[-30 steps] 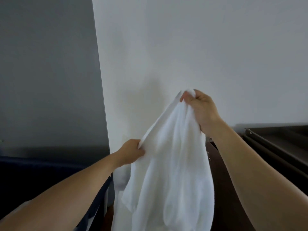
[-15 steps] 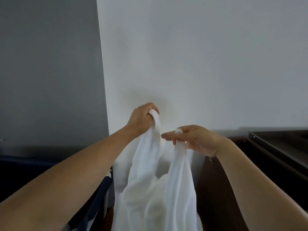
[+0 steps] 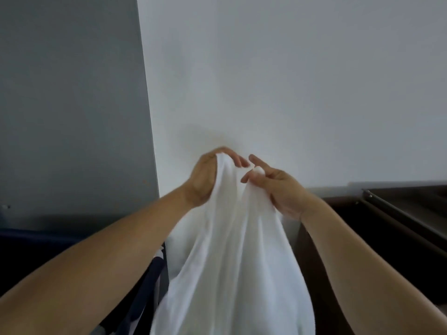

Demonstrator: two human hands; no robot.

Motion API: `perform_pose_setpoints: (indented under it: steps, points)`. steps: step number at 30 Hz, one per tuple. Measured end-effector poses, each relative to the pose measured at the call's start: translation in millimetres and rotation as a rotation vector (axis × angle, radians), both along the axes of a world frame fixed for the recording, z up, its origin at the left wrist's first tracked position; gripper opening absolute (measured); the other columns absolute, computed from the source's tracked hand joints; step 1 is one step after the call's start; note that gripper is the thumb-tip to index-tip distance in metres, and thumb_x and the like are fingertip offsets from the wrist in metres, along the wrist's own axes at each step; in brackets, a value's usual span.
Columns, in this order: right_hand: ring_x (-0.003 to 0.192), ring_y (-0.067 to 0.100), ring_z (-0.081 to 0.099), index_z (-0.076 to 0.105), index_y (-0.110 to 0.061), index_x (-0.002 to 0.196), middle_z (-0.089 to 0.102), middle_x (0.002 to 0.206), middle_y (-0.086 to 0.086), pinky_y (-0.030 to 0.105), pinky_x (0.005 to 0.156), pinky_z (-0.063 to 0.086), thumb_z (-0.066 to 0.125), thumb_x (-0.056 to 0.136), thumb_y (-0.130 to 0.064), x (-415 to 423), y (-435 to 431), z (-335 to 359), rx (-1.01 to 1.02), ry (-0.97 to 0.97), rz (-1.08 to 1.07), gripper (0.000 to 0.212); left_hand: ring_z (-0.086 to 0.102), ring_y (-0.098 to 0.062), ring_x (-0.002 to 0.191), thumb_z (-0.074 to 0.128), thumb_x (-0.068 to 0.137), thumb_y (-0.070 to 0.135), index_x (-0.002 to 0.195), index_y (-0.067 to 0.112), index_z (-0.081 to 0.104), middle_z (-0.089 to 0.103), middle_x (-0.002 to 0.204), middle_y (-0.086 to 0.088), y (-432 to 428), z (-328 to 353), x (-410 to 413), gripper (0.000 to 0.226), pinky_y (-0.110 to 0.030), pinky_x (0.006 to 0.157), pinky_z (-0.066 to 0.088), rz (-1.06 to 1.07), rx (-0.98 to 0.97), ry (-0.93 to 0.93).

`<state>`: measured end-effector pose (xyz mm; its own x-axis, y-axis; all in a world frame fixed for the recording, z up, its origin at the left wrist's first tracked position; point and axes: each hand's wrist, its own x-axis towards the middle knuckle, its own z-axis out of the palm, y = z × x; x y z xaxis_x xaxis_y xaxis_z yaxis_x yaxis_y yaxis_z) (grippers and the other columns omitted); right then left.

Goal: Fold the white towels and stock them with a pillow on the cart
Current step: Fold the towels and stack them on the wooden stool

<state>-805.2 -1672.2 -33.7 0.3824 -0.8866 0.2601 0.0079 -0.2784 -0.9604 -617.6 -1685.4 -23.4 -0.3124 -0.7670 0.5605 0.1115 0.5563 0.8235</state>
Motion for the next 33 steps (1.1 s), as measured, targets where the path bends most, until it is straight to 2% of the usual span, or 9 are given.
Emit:
perform_pose_setpoints:
  steps: [5,9,13,15,17,19,25,28,33]
  points:
    - [0.111,0.027,0.065,0.076,-0.015,0.105,0.071,0.113,0.012,0.040,0.098,0.052,0.067,0.087,-0.035,5.8,-4.4,-33.0,0.245,-0.109,0.174,0.028,0.067,-0.022,0.102,0.050,0.083,-0.001,0.064,0.015,0.068,0.071,0.110,-0.007,10.4,-21.8,-23.7,0.031,-0.034,0.084,0.054,-0.140,0.170,-0.008]
    - [0.103,0.024,0.069,0.078,-0.014,0.097,0.074,0.105,0.009,0.041,0.098,0.051,0.071,0.089,-0.032,0.0,-1.8,-37.2,0.151,0.103,0.076,0.021,0.063,-0.021,0.113,0.046,0.079,0.014,0.093,0.006,0.070,0.067,0.121,-0.006,7.1,-35.7,-15.1,0.029,-0.031,0.089,0.055,-0.039,0.217,-0.081]
    - [0.084,0.021,0.065,0.073,-0.007,0.091,0.071,0.087,0.006,0.040,0.084,0.052,0.064,0.096,-0.025,-7.9,-0.1,-34.0,0.072,0.081,-0.139,0.021,0.064,-0.028,0.092,0.047,0.077,0.028,0.130,0.009,0.057,0.062,0.117,-0.015,-2.9,-51.5,6.1,0.057,-0.041,0.079,0.053,-0.123,0.651,0.085]
    - [0.079,0.020,0.062,0.071,-0.007,0.090,0.067,0.083,0.004,0.038,0.076,0.050,0.068,0.091,-0.030,-8.8,2.1,-31.6,0.005,0.113,-0.165,0.023,0.061,-0.027,0.078,0.040,0.085,0.043,0.123,0.002,0.059,0.060,0.104,-0.018,-5.4,-53.7,13.4,0.058,-0.041,0.078,0.050,-0.163,0.827,-0.094]
    - [0.078,0.015,0.062,0.070,-0.008,0.091,0.066,0.083,0.000,0.035,0.075,0.050,0.069,0.092,-0.028,-4.5,4.6,-30.8,-0.042,0.186,-0.138,0.020,0.062,-0.035,0.092,0.031,0.089,0.065,0.118,0.002,0.063,0.062,0.109,-0.025,-6.7,-56.9,14.6,0.077,-0.045,0.090,0.046,-0.224,0.872,-0.298]
    - [0.078,0.006,0.063,0.072,-0.016,0.086,0.065,0.084,-0.008,0.024,0.074,0.051,0.068,0.093,-0.023,4.4,8.5,-32.3,-0.093,0.277,-0.123,0.011,0.058,-0.041,0.117,0.035,0.089,0.071,0.123,0.012,0.066,0.061,0.128,-0.023,-2.1,-55.1,10.1,0.075,-0.051,0.103,0.042,-0.300,0.872,-0.365]
    - [0.100,-0.004,0.061,0.077,-0.041,0.074,0.059,0.115,-0.025,0.024,0.091,0.048,0.072,0.089,-0.024,17.2,10.2,-52.5,-0.057,0.293,-0.110,0.023,0.062,-0.028,0.105,0.049,0.100,0.027,0.129,0.001,0.060,0.063,0.120,-0.017,8.7,-54.2,6.7,0.040,-0.041,0.091,0.052,-0.343,0.806,-0.143]
    - [0.118,0.006,0.058,0.080,-0.024,0.087,0.051,0.141,-0.017,0.032,0.097,0.048,0.072,0.087,-0.027,9.3,9.4,-58.7,0.068,0.136,-0.023,0.008,0.064,-0.033,0.103,0.052,0.092,-0.002,0.122,-0.002,0.064,0.065,0.119,-0.026,7.9,-51.0,10.6,0.032,-0.045,0.098,0.051,-0.143,0.639,-0.140]
    - [0.122,0.022,0.059,0.073,-0.006,0.094,0.060,0.138,0.002,0.040,0.101,0.049,0.068,0.087,-0.027,-2.9,9.7,-66.6,0.229,-0.106,0.041,0.024,0.061,-0.003,0.071,0.048,0.082,-0.012,0.080,0.010,0.073,0.069,0.072,0.013,22.7,-37.2,8.6,0.033,-0.013,0.059,0.048,0.090,0.234,-0.363]
